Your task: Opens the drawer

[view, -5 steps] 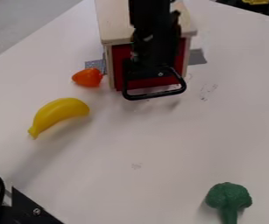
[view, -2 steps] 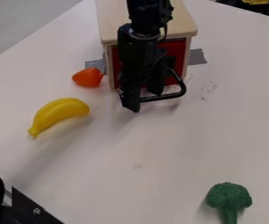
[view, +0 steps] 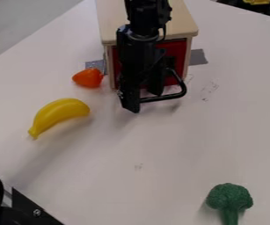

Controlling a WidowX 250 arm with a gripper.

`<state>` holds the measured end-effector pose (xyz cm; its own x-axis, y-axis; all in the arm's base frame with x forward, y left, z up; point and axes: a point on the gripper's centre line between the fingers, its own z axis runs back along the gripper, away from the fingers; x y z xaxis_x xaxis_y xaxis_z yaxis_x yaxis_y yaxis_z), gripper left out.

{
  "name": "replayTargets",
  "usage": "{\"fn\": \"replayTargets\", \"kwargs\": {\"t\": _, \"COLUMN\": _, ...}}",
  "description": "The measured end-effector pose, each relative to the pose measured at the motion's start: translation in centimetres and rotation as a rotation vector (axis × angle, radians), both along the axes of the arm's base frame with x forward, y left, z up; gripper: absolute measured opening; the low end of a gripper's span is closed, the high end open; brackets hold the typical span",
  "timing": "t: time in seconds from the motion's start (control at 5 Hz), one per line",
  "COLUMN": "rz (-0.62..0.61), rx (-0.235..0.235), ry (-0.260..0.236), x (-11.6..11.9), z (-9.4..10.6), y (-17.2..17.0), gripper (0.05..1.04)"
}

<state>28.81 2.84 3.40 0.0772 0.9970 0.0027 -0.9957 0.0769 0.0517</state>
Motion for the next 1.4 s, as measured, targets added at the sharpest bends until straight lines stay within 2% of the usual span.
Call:
{"fn": "replayTargets", "kwargs": {"t": 0.4, "rz": 0.067, "rx": 0.002, "ry": 0.02, "x": 1.1, "z": -0.4, "y": 2.1, "gripper": 0.998}}
{"fn": "replayTargets", "kwargs": {"t": 0.6, "rz": 0.08, "rx": -0.002, "ry": 0.041, "x": 1.4, "z": -1.0, "y": 2.3, "gripper": 0.966}}
{"fn": "replayTargets", "kwargs": {"t": 1.0, "rz": 0.072, "rx": 0.007, "ry": 0.047, "x": 0.6, "z": -1.6, "y": 2.3, "gripper": 0.404}}
{"fn": "replayTargets", "kwargs": {"t": 1.2, "rz": 0.069, "rx": 0.007, "ry": 0.038, "x": -0.3, "z": -1.6, "y": 2.1, "gripper": 0.328}}
{"fn": "replayTargets", "kwargs": {"t": 1.4, "rz": 0.052, "rx": 0.007, "ry": 0.032, "x": -1.6, "z": -1.5, "y": 1.4, "gripper": 0.327}}
